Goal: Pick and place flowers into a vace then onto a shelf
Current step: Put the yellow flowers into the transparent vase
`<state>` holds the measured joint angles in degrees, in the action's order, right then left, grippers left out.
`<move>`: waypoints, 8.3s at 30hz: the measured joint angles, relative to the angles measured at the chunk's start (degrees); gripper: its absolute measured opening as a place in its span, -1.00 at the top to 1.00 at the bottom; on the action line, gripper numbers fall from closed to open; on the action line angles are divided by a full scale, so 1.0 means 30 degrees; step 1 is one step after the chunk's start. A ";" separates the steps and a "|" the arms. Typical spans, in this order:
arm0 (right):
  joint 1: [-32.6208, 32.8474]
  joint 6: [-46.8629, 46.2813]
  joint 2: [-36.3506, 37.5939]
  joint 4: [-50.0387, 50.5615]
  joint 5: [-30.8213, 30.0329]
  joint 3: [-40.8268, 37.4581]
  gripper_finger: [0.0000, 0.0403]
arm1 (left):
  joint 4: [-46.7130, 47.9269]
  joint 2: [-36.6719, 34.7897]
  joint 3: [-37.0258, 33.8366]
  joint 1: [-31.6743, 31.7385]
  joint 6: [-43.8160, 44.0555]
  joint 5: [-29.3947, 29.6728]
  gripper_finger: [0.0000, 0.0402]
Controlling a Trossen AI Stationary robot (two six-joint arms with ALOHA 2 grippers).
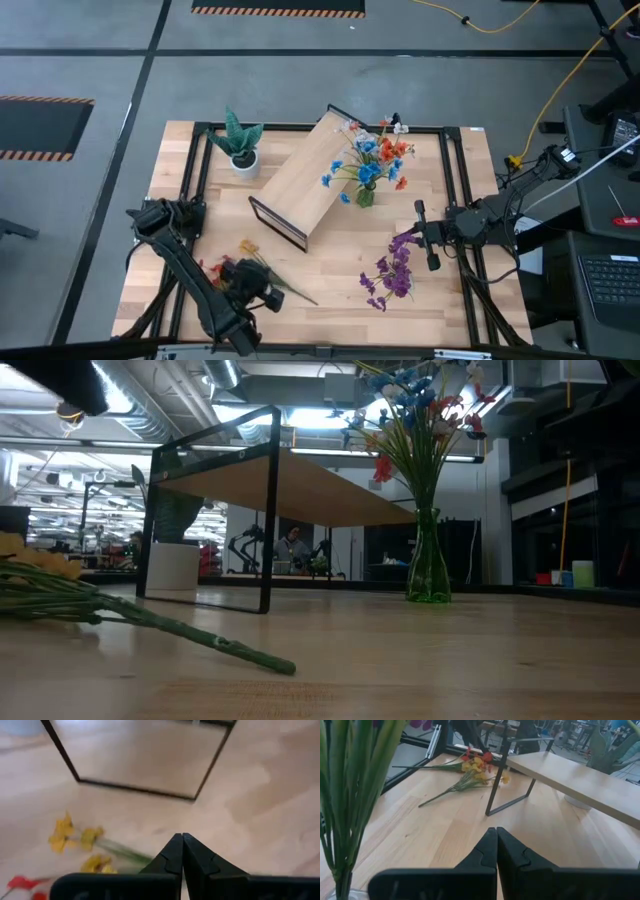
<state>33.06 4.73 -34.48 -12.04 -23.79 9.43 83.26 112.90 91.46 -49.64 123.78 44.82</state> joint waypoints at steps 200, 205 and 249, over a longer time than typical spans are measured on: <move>-0.1730 -0.4467 -0.4109 0.2286 0.1313 0.7979 0.84 | -0.2072 0.2565 1.1504 0.5929 -5.1255 1.1224 0.98; -0.1770 -0.4401 -0.6097 0.4109 0.1319 1.0922 0.61 | -0.2156 0.2565 1.1504 0.5931 -5.2783 1.1206 0.98; -0.3564 -0.5358 -1.4280 0.6130 0.3678 1.8899 0.32 | -0.2472 0.2586 1.1504 0.6216 -5.8515 1.3999 0.98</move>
<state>22.37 -11.34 -77.32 6.35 -12.76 66.13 75.85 120.66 125.97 -30.99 -51.77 86.81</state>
